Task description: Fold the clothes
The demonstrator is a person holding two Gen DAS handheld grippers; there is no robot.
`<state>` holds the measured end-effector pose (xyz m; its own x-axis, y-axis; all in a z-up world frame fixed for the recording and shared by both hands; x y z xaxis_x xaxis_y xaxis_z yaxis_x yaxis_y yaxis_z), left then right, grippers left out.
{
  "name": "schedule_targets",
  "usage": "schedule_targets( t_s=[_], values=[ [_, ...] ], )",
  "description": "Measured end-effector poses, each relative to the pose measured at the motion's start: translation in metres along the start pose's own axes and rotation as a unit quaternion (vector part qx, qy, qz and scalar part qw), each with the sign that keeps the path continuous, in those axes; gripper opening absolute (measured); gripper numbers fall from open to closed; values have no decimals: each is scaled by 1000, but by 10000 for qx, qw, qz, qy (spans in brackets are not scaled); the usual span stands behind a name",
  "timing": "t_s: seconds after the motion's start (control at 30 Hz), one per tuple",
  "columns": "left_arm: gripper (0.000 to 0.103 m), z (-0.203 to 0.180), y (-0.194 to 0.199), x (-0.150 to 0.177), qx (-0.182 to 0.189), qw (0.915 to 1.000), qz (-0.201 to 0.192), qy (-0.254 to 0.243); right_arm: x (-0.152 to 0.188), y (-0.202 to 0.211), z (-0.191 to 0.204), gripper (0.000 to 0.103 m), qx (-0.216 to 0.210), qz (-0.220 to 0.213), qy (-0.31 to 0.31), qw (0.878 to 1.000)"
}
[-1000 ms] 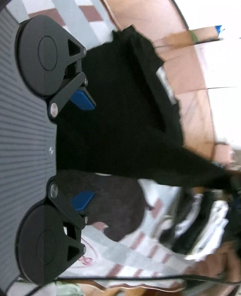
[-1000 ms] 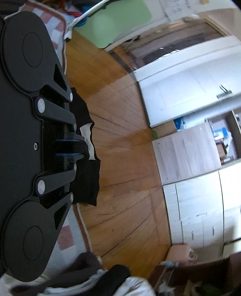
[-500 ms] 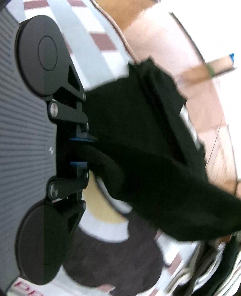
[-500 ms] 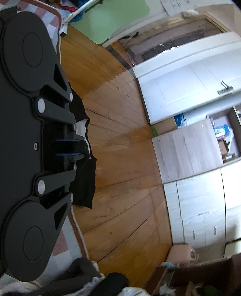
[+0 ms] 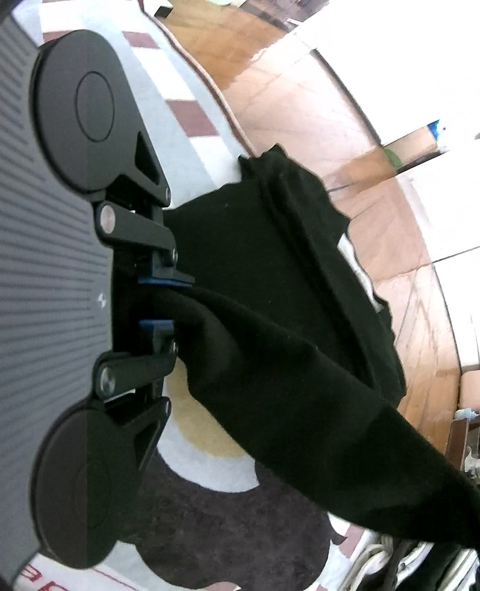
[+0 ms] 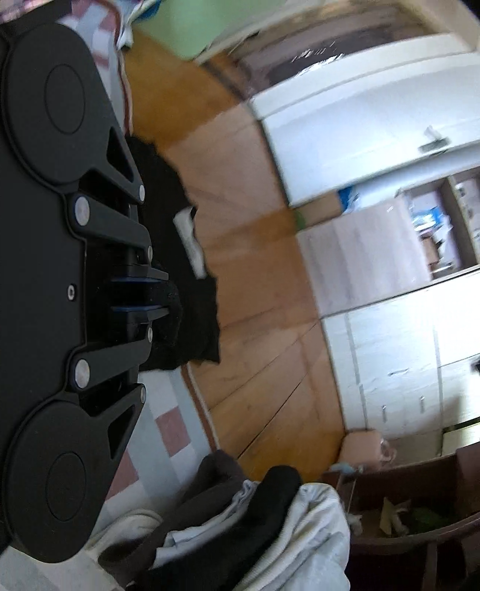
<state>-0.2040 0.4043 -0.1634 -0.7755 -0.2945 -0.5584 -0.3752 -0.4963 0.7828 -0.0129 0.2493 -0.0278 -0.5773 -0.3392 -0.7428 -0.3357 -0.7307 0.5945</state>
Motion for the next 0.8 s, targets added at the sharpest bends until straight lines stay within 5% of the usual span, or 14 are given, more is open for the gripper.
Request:
schedule_targets(
  t_s=[0.17, 0.43, 0.63, 0.8],
  values=[
    [13, -1, 22, -12, -432, 9979, -478, -89, -5, 21, -7, 14, -100, -78, 14, 9999],
    [11, 15, 80, -35, -621, 9924, -1055, -98, -16, 55, -22, 14, -389, -446, -239, 9980],
    [7, 7, 131, -32, -1218, 9773, -1652, -514, -18, 98, -36, 13, -522, -739, -350, 9953],
    [7, 9, 155, -29, -1013, 9803, -1666, -302, -23, 114, -27, 13, -650, -819, -226, 9943]
  ],
)
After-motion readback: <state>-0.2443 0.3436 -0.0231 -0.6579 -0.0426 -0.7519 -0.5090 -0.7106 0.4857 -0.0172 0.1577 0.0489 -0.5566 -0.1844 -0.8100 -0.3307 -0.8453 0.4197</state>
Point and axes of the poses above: each gripper's, at about its wrist camera, not at the fingertips, and y roughly against the way its jaws point, z to its left, x to its underside, the point moved 6 cm from there along -y, roughly the way its jaws point, and after that the axes turned 7 degrees about z, right-handed, at the moved point
